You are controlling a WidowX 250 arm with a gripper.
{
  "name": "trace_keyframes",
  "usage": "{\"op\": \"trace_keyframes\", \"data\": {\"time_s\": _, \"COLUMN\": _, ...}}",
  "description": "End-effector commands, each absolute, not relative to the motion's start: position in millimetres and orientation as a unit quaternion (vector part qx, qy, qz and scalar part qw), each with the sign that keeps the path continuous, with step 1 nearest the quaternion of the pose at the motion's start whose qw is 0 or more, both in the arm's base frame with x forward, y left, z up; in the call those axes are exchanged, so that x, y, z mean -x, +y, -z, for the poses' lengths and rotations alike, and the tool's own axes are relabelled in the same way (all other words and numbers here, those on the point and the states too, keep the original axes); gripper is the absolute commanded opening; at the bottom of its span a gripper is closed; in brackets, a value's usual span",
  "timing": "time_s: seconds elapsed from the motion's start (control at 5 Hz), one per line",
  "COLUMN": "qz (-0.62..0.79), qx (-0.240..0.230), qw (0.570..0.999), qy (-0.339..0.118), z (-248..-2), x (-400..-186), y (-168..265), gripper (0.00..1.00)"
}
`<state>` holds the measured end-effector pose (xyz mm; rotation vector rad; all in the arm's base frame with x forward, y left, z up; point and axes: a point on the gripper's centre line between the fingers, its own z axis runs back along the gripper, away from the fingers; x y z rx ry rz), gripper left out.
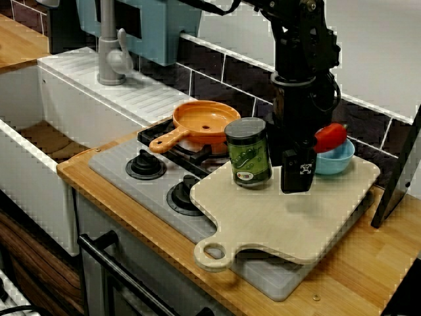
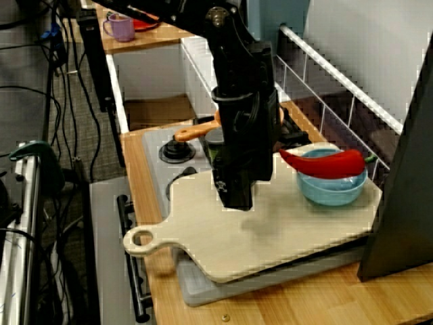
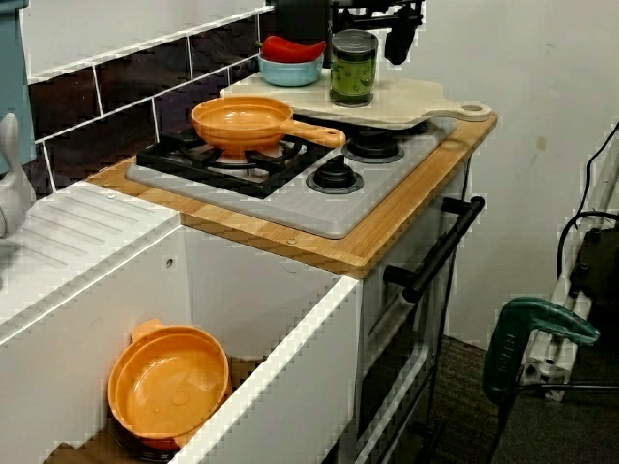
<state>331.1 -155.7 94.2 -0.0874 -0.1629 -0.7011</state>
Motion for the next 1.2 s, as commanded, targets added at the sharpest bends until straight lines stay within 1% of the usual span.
{"op": "trace_keyframes", "data": {"time_s": 0.0, "qz": 0.451, "qx": 0.104, "qw": 0.882, "qy": -0.088, "z": -113, "x": -334, "y": -159, "gripper": 1.00}}
{"op": "trace_keyframes", "data": {"time_s": 0.2, "qz": 0.460, "qx": 0.098, "qw": 0.879, "qy": -0.082, "z": -109, "x": -333, "y": -161, "gripper": 1.00}}
{"op": "trace_keyframes", "data": {"time_s": 0.4, "qz": 0.460, "qx": 0.102, "qw": 0.879, "qy": -0.078, "z": -108, "x": -334, "y": -160, "gripper": 1.00}}
{"op": "trace_keyframes", "data": {"time_s": 0.6, "qz": 0.479, "qx": 0.098, "qw": 0.869, "qy": -0.077, "z": -107, "x": -332, "y": -160, "gripper": 1.00}}
{"op": "trace_keyframes", "data": {"time_s": 0.8, "qz": 0.496, "qx": 0.079, "qw": 0.861, "qy": -0.079, "z": -105, "x": -328, "y": -161, "gripper": 1.00}}
{"op": "trace_keyframes", "data": {"time_s": 1.0, "qz": 0.513, "qx": 0.030, "qw": 0.854, "qy": -0.085, "z": -102, "x": -323, "y": -167, "gripper": 1.00}}
